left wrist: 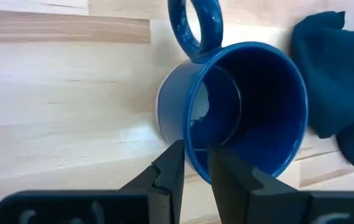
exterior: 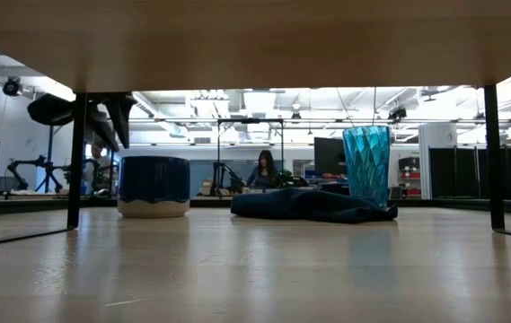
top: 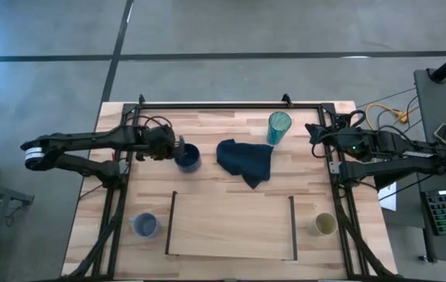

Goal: Stack small to large cups/mugs on shelf
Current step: Put the dark blue mug on the shelf

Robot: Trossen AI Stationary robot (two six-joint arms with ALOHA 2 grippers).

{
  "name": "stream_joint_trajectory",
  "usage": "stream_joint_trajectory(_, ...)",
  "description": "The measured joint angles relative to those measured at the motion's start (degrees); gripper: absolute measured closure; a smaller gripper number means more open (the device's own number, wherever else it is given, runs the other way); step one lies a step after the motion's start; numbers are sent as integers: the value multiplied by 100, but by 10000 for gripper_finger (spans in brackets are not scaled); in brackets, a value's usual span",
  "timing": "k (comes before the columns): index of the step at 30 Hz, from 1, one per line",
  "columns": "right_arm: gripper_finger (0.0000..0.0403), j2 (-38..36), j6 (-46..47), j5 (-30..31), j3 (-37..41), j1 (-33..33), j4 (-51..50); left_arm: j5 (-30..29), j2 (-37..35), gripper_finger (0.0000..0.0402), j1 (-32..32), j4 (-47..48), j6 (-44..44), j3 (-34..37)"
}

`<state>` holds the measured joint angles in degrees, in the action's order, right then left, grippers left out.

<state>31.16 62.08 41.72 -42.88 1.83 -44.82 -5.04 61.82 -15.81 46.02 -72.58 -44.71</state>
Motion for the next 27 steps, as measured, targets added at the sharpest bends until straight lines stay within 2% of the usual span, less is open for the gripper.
stream_joint_trajectory(13,227,0,73,11,1,-2,2,-33,565,345,-2,-97,316,15)
stream_joint_trajectory(19,227,0,94,2,1,-2,2,-52,834,345,-4,-261,901,-23)
stream_joint_trajectory(24,227,0,96,-14,1,-2,-38,-49,931,348,-71,-316,1996,-82)
stream_joint_trajectory(27,227,0,113,-70,1,-2,-108,-46,940,366,-174,-280,3308,-147)
